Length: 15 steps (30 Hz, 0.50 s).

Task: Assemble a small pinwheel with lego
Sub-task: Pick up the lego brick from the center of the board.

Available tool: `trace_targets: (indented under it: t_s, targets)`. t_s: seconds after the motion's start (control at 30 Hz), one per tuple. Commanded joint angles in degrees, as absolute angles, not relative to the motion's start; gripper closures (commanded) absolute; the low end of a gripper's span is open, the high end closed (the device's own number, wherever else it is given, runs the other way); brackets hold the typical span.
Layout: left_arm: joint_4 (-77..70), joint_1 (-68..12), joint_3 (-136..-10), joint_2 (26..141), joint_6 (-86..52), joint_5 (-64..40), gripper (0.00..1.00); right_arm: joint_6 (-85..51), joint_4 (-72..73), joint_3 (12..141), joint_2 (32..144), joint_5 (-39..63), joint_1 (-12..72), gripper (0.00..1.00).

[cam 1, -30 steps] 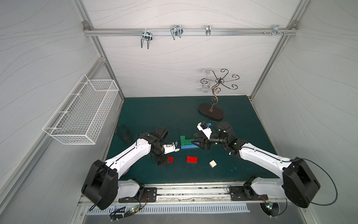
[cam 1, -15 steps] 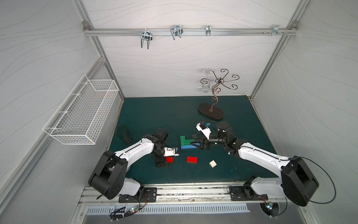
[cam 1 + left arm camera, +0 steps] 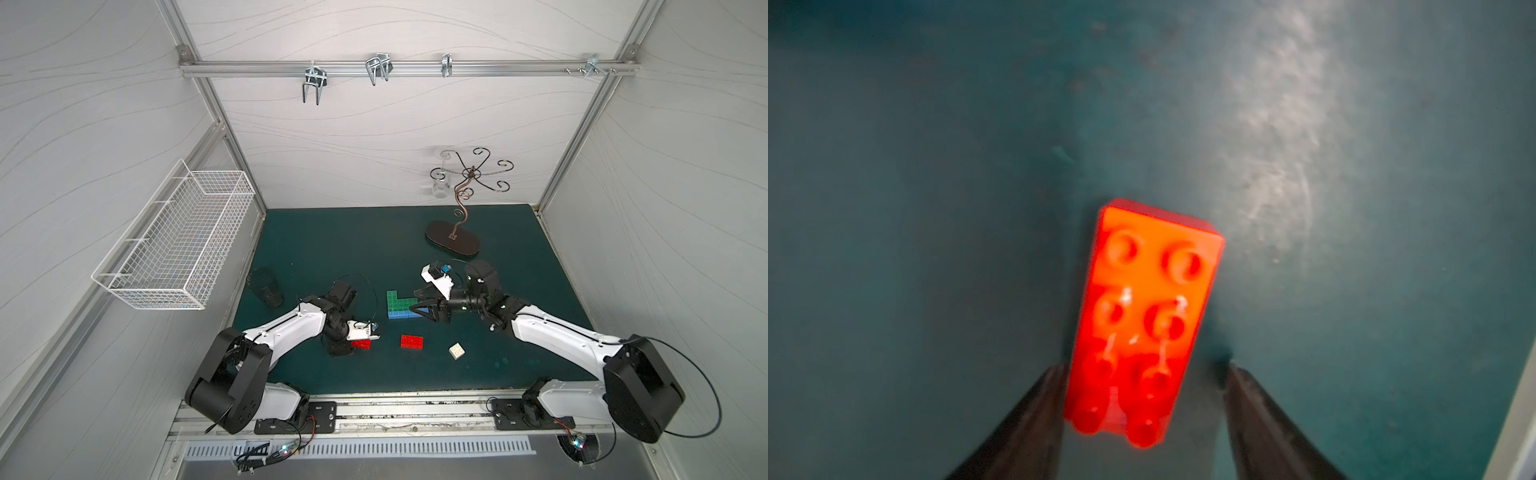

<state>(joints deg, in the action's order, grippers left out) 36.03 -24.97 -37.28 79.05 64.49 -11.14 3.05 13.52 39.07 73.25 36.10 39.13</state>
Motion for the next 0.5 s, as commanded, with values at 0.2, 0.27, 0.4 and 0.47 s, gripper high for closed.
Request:
trace_targets:
  t_s: [0.2,0.27,0.4,0.47]
  targets:
    - [36.0,-25.9,-38.6,80.3,64.6,-10.1,0.47,4.5,13.2,37.7,71.3,36.0,38.7,0.43]
    - [35.0,-26.5,-37.9,80.2,64.2,-9.8,0.48,4.6,12.8,37.9,71.4,35.9,38.6,0.43]
    - [33.5,-27.0,-37.2,79.9,63.6,-8.9,0.57,4.9,12.0,37.9,70.8,35.6,38.5,0.44]
    - [32.9,-27.0,-36.7,79.6,63.4,-8.4,0.56,4.9,12.1,37.6,70.3,35.0,38.5,0.44]
